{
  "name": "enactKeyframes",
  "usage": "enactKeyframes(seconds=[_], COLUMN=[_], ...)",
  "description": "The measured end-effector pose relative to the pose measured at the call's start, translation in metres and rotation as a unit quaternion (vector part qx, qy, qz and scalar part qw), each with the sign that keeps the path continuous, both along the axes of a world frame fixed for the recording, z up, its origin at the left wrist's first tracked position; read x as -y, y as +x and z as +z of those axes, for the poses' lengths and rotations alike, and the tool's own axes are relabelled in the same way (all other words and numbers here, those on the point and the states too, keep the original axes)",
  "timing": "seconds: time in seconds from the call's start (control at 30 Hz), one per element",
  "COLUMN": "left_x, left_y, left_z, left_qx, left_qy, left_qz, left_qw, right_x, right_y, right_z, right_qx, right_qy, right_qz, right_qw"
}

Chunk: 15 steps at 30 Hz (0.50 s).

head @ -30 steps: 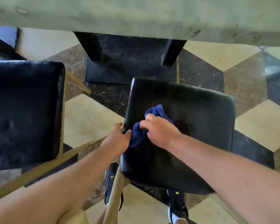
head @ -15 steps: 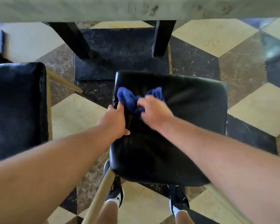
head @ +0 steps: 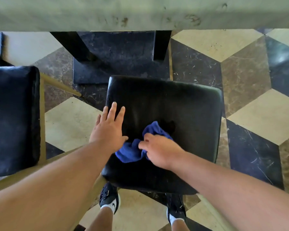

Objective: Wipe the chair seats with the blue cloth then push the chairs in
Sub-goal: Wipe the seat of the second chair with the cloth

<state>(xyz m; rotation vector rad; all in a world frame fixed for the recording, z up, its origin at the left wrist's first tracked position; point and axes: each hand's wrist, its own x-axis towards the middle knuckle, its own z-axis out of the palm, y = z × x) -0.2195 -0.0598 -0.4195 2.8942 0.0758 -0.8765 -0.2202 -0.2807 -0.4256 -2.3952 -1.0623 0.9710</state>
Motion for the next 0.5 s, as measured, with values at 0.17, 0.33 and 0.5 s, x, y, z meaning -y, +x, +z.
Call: enactKeyframes(seconds=[0.17, 0.33, 0.5], left_x=[0.043, 0.065, 0.063], left_y=[-0.021, -0.023, -0.022], left_z=[-0.017, -0.044, -0.05], left_qx=[0.057, 0.028, 0.007], left_qy=[-0.064, 0.002, -0.012], left_qz=[0.184, 0.208, 0.217], left_qw=[0.979, 0.978, 0.976], right_x=[0.017, 0.01, 0.01], right_y=[0.086, 0.169, 0.146], right_z=[-0.006, -0.015, -0.017], right_qx=[0.1, 0.157, 0.157], right_qy=[-0.003, -0.004, -0.013], right_qz=[-0.143, -0.217, -0.263], right_qw=[0.985, 0.964, 0.952])
